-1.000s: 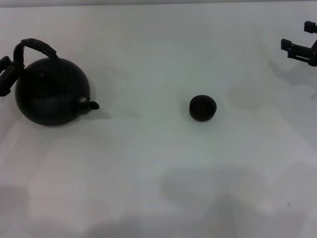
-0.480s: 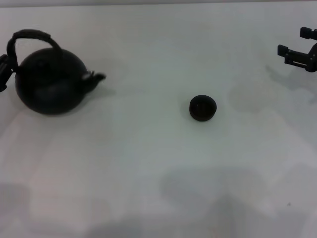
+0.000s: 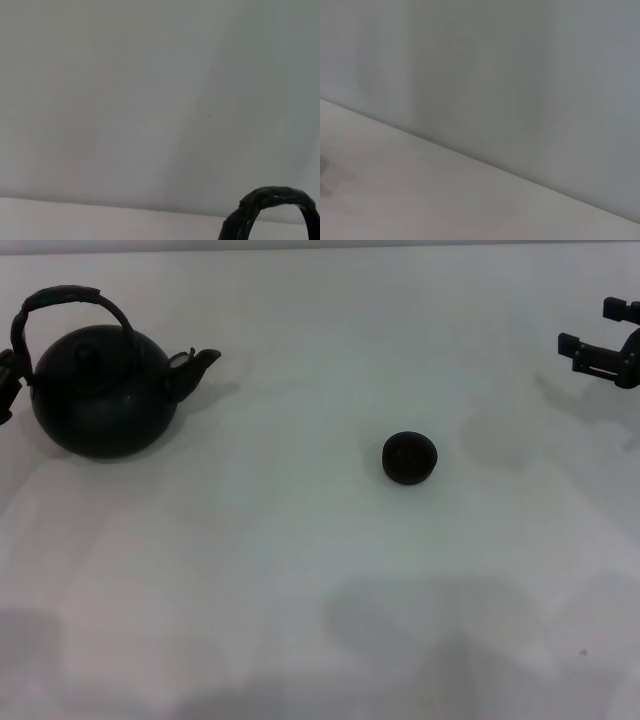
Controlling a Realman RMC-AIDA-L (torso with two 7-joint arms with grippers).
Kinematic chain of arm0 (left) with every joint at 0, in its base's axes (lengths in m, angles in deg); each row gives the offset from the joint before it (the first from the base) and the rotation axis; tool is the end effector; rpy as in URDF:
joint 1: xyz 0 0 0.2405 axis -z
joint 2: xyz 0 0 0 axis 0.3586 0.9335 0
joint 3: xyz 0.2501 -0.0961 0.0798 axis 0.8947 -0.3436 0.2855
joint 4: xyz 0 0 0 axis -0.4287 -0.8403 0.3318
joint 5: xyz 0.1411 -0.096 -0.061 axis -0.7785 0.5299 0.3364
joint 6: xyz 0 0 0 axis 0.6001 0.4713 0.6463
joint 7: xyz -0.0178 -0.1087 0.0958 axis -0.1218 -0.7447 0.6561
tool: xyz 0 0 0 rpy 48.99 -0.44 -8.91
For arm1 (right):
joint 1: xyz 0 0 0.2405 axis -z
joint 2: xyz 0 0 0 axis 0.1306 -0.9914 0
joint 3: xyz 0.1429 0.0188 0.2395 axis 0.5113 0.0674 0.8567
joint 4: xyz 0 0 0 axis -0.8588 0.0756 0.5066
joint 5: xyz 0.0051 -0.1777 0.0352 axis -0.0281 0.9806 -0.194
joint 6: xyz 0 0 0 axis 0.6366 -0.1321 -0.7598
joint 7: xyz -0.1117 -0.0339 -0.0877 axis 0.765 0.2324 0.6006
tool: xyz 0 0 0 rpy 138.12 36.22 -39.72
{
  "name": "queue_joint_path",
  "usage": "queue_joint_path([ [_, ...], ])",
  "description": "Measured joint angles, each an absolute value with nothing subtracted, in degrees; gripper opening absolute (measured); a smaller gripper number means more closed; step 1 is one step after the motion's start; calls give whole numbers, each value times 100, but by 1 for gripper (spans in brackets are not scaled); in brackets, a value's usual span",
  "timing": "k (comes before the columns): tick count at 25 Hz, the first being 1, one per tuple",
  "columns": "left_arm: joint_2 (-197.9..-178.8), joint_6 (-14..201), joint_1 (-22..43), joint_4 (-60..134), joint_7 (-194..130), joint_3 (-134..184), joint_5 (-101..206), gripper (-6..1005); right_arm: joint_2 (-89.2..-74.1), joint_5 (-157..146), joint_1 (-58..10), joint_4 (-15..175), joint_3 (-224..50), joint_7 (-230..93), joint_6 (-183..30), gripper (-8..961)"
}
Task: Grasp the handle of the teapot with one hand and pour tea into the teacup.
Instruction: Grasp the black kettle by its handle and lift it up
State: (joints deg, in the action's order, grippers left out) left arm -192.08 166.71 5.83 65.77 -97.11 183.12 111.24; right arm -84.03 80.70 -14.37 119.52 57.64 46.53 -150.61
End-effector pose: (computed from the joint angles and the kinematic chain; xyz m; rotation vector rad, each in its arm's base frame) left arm -0.3666 0.2969 0.0307 -1.9260 -0.9627 -0.7827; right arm 0.3438 0.3314 0.0335 -2.2569 0.6112 0.4352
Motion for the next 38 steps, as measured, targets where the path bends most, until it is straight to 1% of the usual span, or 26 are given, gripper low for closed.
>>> queue_joint_path([
  [18, -19211, 16983, 638, 6699, -9834, 18312, 11054, 68, -8408, 8062, -1473, 11895, 5764, 4774, -15027, 831],
  [26, -19224, 16923, 574, 6698, -9939, 18312, 11079, 89, -8400, 8061, -1482, 11912, 5763, 4775, -15046, 830],
  [31, -19224, 16909, 537, 6686, -9957, 18259, 11118, 190, -8400, 8061, -1482, 11922, 5763, 4775, -15057, 830],
  [37, -19214, 16703, 568, 6673, -10047, 18290, 11221, 230, -8400, 8061, -1481, 11935, 5763, 4776, -15059, 830],
  [38, -19212, 16685, 576, 6674, -10054, 18300, 11250, 264, -8400, 8061, -1481, 11936, 5763, 4775, -15060, 830],
])
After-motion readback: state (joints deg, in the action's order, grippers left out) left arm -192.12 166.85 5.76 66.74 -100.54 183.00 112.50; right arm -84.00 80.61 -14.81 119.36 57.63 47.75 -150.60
